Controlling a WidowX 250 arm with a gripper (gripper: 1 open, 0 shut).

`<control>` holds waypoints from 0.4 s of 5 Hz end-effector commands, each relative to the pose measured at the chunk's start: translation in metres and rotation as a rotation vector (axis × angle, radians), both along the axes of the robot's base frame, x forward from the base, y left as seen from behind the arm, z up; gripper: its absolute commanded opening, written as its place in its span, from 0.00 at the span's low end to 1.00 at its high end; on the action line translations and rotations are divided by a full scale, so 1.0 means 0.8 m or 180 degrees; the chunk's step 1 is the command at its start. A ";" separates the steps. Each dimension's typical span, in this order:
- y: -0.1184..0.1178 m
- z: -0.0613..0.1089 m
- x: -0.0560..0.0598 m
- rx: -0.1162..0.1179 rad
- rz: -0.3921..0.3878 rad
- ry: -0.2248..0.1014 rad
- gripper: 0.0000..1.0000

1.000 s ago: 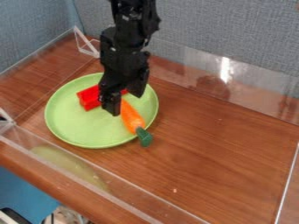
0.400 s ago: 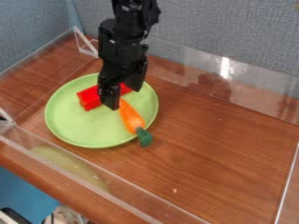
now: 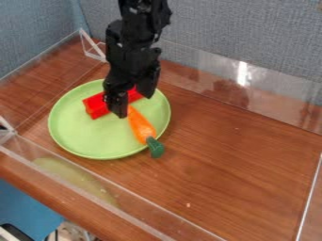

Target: Put the carrot on the green plate

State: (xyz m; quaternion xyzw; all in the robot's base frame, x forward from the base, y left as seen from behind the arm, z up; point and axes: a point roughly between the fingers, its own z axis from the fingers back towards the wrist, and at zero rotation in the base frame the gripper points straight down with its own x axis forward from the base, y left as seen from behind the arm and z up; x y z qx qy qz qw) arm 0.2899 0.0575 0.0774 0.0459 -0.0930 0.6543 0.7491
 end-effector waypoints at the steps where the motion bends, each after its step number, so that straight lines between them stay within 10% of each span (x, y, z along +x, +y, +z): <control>1: 0.008 0.016 -0.001 0.0043 -0.0111 -0.0187 1.00; 2: -0.005 0.019 0.003 0.0060 -0.0134 -0.0182 1.00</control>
